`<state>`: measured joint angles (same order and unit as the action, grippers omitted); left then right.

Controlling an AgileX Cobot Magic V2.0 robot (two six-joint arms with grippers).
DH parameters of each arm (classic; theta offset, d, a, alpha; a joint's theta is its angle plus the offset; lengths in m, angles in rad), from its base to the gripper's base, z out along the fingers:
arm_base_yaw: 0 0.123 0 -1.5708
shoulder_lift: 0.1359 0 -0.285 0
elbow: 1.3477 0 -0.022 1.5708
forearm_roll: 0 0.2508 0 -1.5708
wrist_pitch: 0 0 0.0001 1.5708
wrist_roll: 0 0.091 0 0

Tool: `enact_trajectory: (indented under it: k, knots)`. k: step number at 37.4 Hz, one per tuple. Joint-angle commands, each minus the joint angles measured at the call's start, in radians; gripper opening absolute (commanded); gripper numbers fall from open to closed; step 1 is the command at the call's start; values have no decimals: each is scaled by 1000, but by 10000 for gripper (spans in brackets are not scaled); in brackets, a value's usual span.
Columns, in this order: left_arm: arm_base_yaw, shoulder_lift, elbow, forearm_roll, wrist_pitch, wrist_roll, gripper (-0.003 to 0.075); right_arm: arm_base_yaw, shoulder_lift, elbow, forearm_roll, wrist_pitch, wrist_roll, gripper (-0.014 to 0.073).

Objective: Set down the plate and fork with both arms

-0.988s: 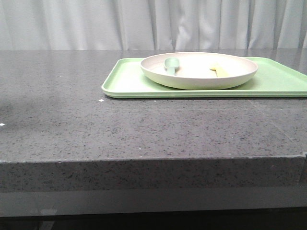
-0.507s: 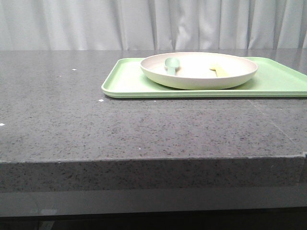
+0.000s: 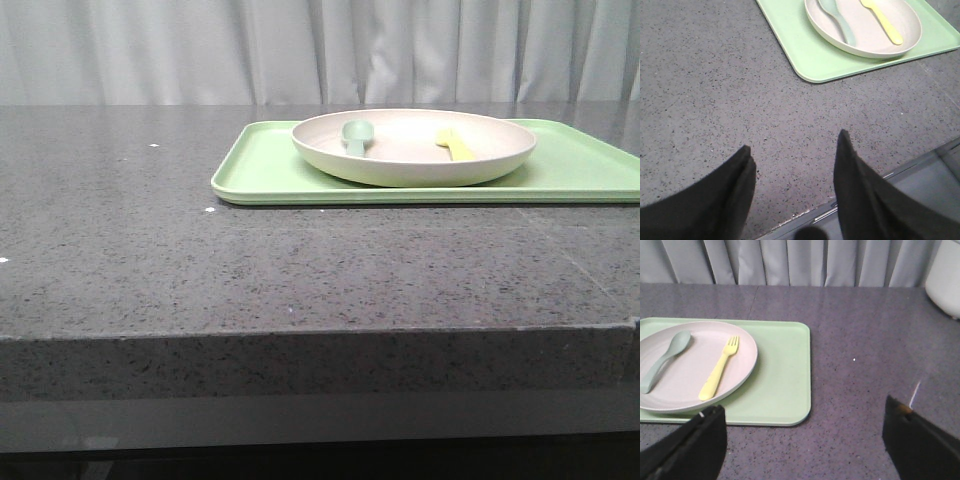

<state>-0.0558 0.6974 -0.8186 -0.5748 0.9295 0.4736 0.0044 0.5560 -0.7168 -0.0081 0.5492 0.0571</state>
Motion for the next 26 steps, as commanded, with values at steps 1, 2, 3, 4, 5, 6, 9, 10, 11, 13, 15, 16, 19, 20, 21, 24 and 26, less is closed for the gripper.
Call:
enact_trajectory:
  k: [1,2,3,4,5,6,9,10,11,13,15,16,19,20,21,24,26]
  knots:
    - [4,-2,-25,-46,-60,2,358,1,83,-104,19,29,-11,652]
    - [4,-2,-25,-46,-60,2,358,1,103,-127,23,47,-11,652]
    - [4,-2,-25,-46,-60,2,358,1,122,-140,29,59,-12,652]
    - [4,-2,-25,-46,-60,2,358,3,143,-161,33,79,-15,652]
    - [4,-2,-25,-46,-60,2,358,12,170,-182,36,95,-19,652]
    - [4,-2,-25,-46,-60,2,358,24,191,-199,41,106,-27,652]
    - [4,-2,-25,-46,-60,2,358,76,256,-254,60,146,-57,652]
    - [4,-2,-25,-46,-60,2,358,104,283,-274,62,158,-67,652]
    - [4,-2,-25,-46,-60,2,358,135,311,-289,62,165,-67,652]
    - [4,-2,-25,-46,-60,2,358,182,355,-326,62,180,-67,652]
    - [4,-2,-25,-46,-60,2,358,219,395,-358,61,195,-67,652]
    - [4,-2,-25,-46,-60,2,358,238,420,-372,61,202,-67,652]
    - [4,-2,-25,-46,-60,2,358,277,491,-431,61,231,-64,652]
    - [4,-2,-25,-46,-60,2,358,283,512,-455,60,246,-57,652]
    - [4,-2,-25,-46,-60,2,358,289,541,-473,60,259,-57,652]
    - [4,-2,-25,-46,-60,2,358,290,618,-543,58,315,-24,652]
    - [4,-2,-25,-46,-60,2,358,290,674,-594,44,354,5,652]
